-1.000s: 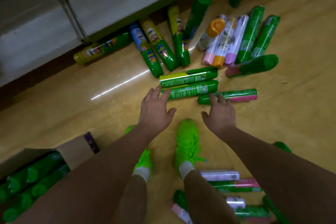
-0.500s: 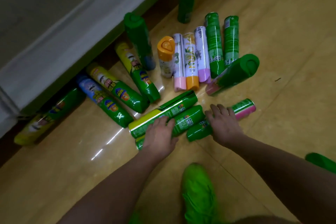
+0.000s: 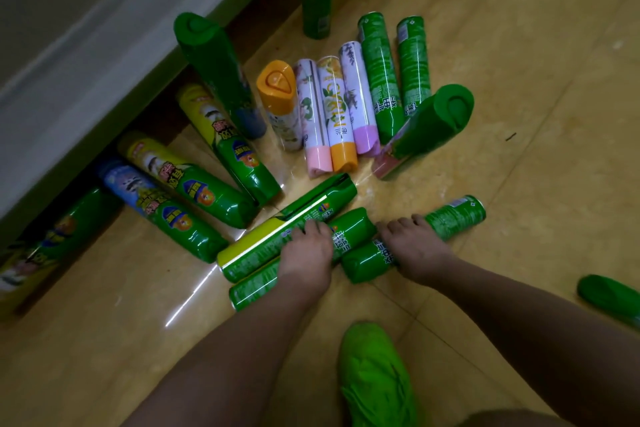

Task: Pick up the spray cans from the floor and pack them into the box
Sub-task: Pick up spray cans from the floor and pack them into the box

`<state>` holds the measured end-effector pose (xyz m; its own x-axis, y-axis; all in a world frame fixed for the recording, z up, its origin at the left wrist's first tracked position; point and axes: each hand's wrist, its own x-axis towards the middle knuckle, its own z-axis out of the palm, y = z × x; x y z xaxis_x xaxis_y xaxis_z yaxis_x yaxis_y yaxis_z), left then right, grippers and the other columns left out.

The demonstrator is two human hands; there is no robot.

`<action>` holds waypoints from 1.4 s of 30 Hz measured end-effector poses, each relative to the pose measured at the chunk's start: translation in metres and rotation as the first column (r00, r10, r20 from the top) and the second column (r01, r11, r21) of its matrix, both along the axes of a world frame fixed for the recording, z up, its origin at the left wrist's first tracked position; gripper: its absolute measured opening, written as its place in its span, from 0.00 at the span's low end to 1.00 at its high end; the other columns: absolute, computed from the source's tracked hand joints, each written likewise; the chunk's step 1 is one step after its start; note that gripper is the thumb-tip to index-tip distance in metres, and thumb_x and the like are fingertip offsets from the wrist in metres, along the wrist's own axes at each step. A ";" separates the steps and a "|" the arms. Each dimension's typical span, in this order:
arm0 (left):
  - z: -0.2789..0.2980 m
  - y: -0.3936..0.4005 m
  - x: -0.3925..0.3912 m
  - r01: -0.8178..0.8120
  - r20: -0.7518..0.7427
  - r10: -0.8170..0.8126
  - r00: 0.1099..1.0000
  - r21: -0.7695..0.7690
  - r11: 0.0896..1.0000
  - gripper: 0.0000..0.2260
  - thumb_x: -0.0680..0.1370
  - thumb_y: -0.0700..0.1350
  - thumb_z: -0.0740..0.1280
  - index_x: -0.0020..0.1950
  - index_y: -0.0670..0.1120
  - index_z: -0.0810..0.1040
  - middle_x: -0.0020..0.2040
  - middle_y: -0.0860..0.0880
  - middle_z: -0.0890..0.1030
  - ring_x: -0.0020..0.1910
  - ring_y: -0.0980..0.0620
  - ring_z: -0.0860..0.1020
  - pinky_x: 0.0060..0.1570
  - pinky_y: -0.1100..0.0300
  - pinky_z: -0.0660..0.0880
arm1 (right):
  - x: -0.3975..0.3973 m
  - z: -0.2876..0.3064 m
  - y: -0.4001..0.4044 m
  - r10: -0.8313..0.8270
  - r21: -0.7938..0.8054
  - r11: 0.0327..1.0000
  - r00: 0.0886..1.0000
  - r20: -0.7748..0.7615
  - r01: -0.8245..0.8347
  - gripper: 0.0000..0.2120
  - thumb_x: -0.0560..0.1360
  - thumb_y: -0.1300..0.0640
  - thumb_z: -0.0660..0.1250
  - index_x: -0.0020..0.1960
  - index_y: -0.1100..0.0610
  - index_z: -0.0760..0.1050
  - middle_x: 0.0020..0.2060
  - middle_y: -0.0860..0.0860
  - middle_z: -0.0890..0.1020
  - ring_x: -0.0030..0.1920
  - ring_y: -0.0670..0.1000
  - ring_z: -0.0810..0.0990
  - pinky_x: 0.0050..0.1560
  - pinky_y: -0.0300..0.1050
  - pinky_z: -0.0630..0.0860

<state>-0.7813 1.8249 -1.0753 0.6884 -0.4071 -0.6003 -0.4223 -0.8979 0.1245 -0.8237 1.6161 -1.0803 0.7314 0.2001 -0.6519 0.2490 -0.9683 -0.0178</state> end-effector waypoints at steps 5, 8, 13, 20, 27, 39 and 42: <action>0.042 0.009 0.005 -0.210 -0.092 0.204 0.975 -0.064 0.976 0.31 0.70 0.52 0.75 0.68 0.43 0.67 0.61 0.41 0.70 0.59 0.40 0.72 0.54 0.49 0.75 | 0.005 0.062 -0.003 -0.190 0.164 0.968 0.982 -0.006 0.188 0.21 0.68 0.58 0.71 0.59 0.54 0.72 0.54 0.53 0.79 0.57 0.55 0.78 0.60 0.50 0.72; 0.091 0.017 0.009 -0.350 -0.082 0.342 0.936 -0.122 0.929 0.33 0.64 0.51 0.78 0.63 0.43 0.68 0.61 0.41 0.69 0.58 0.40 0.72 0.52 0.49 0.74 | 0.006 0.108 0.003 -0.337 0.231 0.913 0.941 -0.041 0.337 0.25 0.66 0.57 0.74 0.61 0.54 0.71 0.54 0.53 0.79 0.54 0.56 0.79 0.53 0.47 0.74; 0.193 0.031 0.020 -0.458 -0.074 0.453 0.888 -0.204 0.865 0.40 0.59 0.49 0.81 0.65 0.44 0.67 0.60 0.43 0.68 0.57 0.40 0.73 0.53 0.50 0.75 | 0.009 0.199 0.023 -0.543 0.356 0.768 0.836 -0.078 0.532 0.44 0.65 0.56 0.78 0.75 0.53 0.60 0.57 0.56 0.80 0.57 0.60 0.79 0.52 0.49 0.76; 0.345 0.067 0.017 -0.612 -0.081 0.622 0.779 -0.314 0.726 0.40 0.57 0.49 0.82 0.64 0.45 0.69 0.57 0.44 0.78 0.57 0.41 0.76 0.48 0.54 0.73 | 0.029 0.331 0.064 -0.755 0.523 0.462 0.627 -0.192 0.716 0.41 0.56 0.51 0.86 0.65 0.53 0.74 0.52 0.50 0.83 0.54 0.51 0.79 0.52 0.40 0.73; 0.457 0.142 -0.017 -0.801 -0.107 0.842 0.528 -0.390 0.454 0.41 0.59 0.50 0.82 0.67 0.47 0.67 0.57 0.46 0.81 0.56 0.43 0.78 0.49 0.56 0.73 | 0.057 0.436 0.148 -0.578 0.591 0.558 0.784 -0.226 0.582 0.35 0.61 0.54 0.84 0.64 0.54 0.74 0.52 0.47 0.80 0.55 0.50 0.79 0.52 0.39 0.71; 0.583 0.355 -0.174 -0.835 -0.128 0.991 -0.031 -0.542 -0.096 0.37 0.62 0.49 0.81 0.65 0.52 0.67 0.58 0.51 0.79 0.59 0.47 0.77 0.58 0.48 0.78 | 0.005 0.576 0.399 -0.116 0.702 0.681 0.978 -0.175 0.207 0.40 0.61 0.48 0.83 0.69 0.51 0.71 0.58 0.46 0.79 0.59 0.50 0.77 0.61 0.48 0.75; 0.598 0.409 -0.237 -0.801 -0.156 0.972 -0.176 -0.551 -0.233 0.36 0.63 0.48 0.81 0.65 0.53 0.67 0.59 0.51 0.79 0.61 0.47 0.77 0.60 0.50 0.75 | -0.039 0.593 0.468 -0.009 0.716 0.684 0.983 -0.186 0.142 0.36 0.63 0.52 0.83 0.68 0.53 0.72 0.56 0.46 0.79 0.56 0.48 0.77 0.55 0.45 0.73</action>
<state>-1.0181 2.2337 -0.4776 0.5481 0.7475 -0.3752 0.7227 -0.1974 0.6624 -0.8624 2.0841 -0.4868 0.6684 0.6056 -0.4318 0.1051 -0.6516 -0.7512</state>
